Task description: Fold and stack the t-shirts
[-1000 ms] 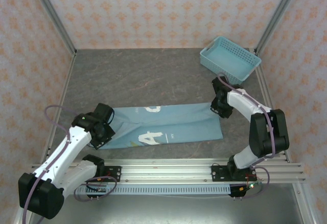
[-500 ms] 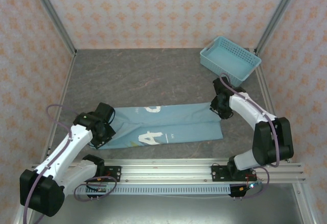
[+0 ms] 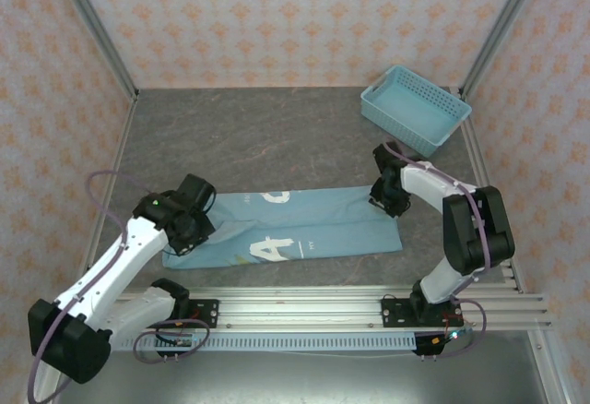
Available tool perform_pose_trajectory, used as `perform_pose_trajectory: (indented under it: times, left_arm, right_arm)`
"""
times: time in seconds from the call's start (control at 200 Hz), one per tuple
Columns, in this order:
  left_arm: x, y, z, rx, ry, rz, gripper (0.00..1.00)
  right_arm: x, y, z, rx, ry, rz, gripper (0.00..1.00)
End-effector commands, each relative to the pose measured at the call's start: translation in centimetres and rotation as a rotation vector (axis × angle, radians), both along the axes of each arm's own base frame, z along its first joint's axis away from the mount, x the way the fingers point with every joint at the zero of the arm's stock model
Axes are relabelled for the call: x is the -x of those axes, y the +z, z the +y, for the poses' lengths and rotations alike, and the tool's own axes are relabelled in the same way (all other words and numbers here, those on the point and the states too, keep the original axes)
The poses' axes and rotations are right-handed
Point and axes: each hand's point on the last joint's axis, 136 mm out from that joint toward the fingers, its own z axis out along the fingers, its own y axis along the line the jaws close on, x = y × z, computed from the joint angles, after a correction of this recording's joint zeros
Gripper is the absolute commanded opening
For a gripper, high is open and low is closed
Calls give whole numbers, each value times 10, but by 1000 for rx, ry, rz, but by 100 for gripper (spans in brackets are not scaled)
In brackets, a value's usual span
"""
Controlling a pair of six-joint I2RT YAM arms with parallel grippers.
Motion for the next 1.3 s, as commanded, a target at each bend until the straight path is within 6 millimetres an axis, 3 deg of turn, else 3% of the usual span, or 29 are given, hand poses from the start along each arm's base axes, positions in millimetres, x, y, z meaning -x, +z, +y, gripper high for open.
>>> perform_pose_trajectory:
  times: [0.0,0.29,0.53,0.736,0.971,1.166,1.296]
  left_arm:
    - [-4,13,-16,-21,-37,-3,0]
    - [-15,15,-52,-22,-107,-21,0]
    - [-11,10,-34,-123,-124,-5,0]
    - [-5,7,7,-350,-191,96,0]
    - [-3,10,36,-452,-197,149,0]
    - [-11,-2,44,-490,-208,206,0]
    - [-11,-21,42,-472,-176,268,0]
  right_arm:
    - [-11,7,-5,44,0,-23,34]
    - [-13,10,-3,41,6,-26,34]
    - [-15,15,-1,24,12,-30,34]
    - [-14,17,3,7,12,-29,34]
    - [-15,11,3,10,12,-12,34]
    - [-13,4,3,12,9,8,34]
    - [-13,2,2,18,11,14,34]
